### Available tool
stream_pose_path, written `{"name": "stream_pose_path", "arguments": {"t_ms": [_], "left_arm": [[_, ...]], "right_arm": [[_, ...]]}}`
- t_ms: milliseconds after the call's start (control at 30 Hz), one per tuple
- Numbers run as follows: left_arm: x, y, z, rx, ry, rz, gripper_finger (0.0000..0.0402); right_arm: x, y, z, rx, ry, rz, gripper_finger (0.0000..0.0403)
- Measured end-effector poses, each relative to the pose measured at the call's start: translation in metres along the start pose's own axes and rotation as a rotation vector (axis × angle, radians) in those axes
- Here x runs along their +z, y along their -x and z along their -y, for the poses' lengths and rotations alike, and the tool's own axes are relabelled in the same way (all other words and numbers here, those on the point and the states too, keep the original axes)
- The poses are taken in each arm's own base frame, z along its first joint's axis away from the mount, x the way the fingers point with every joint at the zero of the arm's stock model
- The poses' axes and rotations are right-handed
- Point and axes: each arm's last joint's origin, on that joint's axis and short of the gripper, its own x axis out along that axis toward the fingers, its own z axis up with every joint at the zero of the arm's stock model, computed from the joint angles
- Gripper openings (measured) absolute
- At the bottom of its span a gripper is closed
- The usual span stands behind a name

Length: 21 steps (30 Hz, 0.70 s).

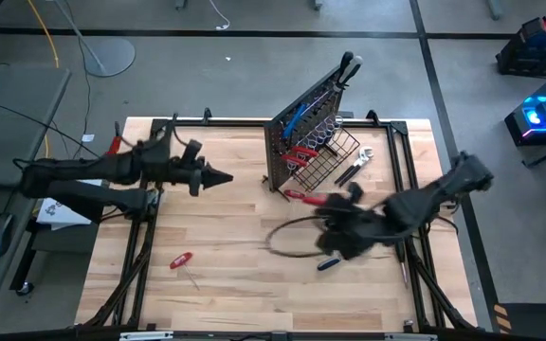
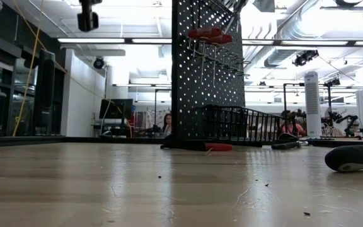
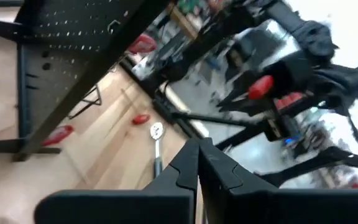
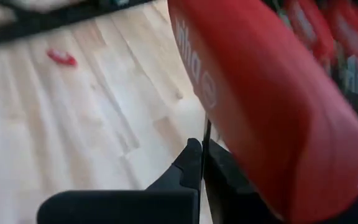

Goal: Hang tools onto peg board
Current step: Hang the red allen wrench on the peg board

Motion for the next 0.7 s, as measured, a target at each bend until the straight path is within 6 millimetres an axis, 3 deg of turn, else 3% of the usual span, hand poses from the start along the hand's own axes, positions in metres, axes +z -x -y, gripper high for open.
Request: {"name": "stream_pose_path", "arguments": {"t_ms": [133, 267, 467, 567, 700], "left_arm": [[-0.033, -0.01, -0.021, -0.062, 0.082, 0.121, 0.0], [-0.06, -0.021, -0.045, -0.109, 0.193, 0.269, 0.0], [-0.071, -0.034, -0.055, -0.114, 0.225, 0.332, 0.0], [-0.067, -0.039, -0.046, -0.125, 0.188, 0.336, 0.0], [-0.058, -0.043, -0.029, -0.153, 0.104, 0.354, 0.0]], "right_arm": [[-0.039, 0.013, 0.022, 0.056, -0.303, 0.161, 0.0], [-0.054, 0.002, 0.047, 0.044, -0.469, 0.362, 0.0], [-0.051, -0.041, 0.091, -0.065, -0.514, 0.546, 0.0], [-0.04, -0.046, 0.109, -0.014, -0.483, 0.662, 0.0], [-0.025, -0.035, 0.127, -0.042, -0.372, 0.744, 0.0]]}}
